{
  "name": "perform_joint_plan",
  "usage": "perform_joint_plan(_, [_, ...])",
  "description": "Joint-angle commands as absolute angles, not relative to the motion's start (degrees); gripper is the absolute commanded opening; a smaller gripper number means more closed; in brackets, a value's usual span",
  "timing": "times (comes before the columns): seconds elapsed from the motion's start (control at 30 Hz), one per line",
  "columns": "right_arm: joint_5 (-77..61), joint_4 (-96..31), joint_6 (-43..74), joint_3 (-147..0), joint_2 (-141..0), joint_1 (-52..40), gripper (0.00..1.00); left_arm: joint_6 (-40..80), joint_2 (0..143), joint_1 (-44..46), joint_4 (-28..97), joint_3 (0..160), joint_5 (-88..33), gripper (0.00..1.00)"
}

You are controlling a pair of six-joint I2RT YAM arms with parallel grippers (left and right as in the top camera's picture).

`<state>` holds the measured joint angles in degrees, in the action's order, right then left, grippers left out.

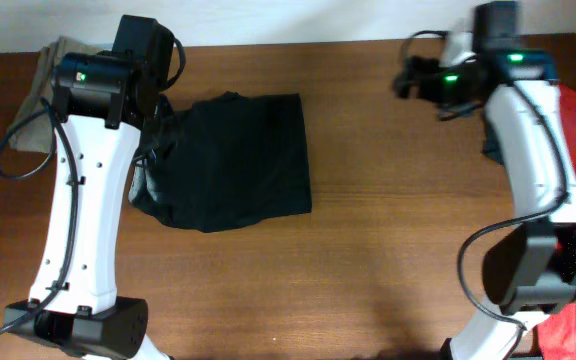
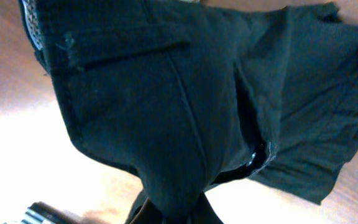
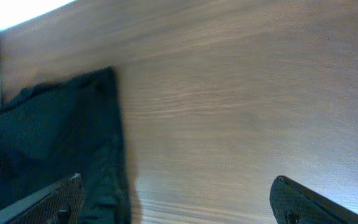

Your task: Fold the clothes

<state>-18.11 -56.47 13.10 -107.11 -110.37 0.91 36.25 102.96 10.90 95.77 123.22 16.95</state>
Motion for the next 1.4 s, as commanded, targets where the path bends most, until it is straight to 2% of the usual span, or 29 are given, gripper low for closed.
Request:
perform_joint_plan(0.0, [-18.68,-54.19,12.49,-105.62,-113.58,-6.74,0.82,36.21,104.92,10.85,94.11,123.57,19.49,0.00])
perform_joint_plan(0.03, [-18.74,-53.63,12.56,-105.62,-114.65,-8.38,0.68,36.21,105.62,10.85,94.06,123.57,19.51,0.00])
perform_joint_plan(0.07, [-18.90,-52.99,12.69,-105.62,-115.68,-9.76,0.61,36.21,106.48,10.85,93.93,123.50,19.51,0.00])
perform_joint_plan(0.1, [-18.92,-51.96,12.95,-105.62,-117.49,-11.97,0.46,36.21,107.74,10.85,93.67,123.46,19.51,0.00])
perform_joint_plan(0.23, [-20.67,-49.25,12.95,-105.65,-122.08,-17.12,0.24,36.21,111.68,10.85,91.26,123.46,19.99,0.00])
perform_joint_plan(0.3, [-22.65,-48.03,14.74,-105.62,-124.40,-19.33,0.08,36.21,113.47,10.85,89.62,123.46,20.82,0.00])
perform_joint_plan(0.33, [-23.64,-47.31,15.25,-105.62,-125.51,-20.23,0.04,36.23,113.99,10.85,89.01,123.46,20.78,0.00])
perform_joint_plan(0.57, [-25.02,-44.93,17.04,-105.65,-133.64,-25.98,0.04,36.23,116.79,10.85,83.46,123.46,20.78,0.00])
perform_joint_plan(0.87, [-21.87,-46.26,19.25,-105.62,-139.33,-26.20,0.04,36.23,116.44,10.72,83.42,123.48,20.95,0.00])
perform_joint_plan(1.17, [-19.44,-47.64,19.40,-105.65,-139.79,-26.20,0.04,36.29,116.33,7.49,78.28,123.72,27.00,0.00])
perform_joint_plan(1.37, [-15.77,-48.95,19.35,-105.65,-139.83,-26.20,0.04,36.40,116.33,4.36,80.27,124.90,36.95,0.00])
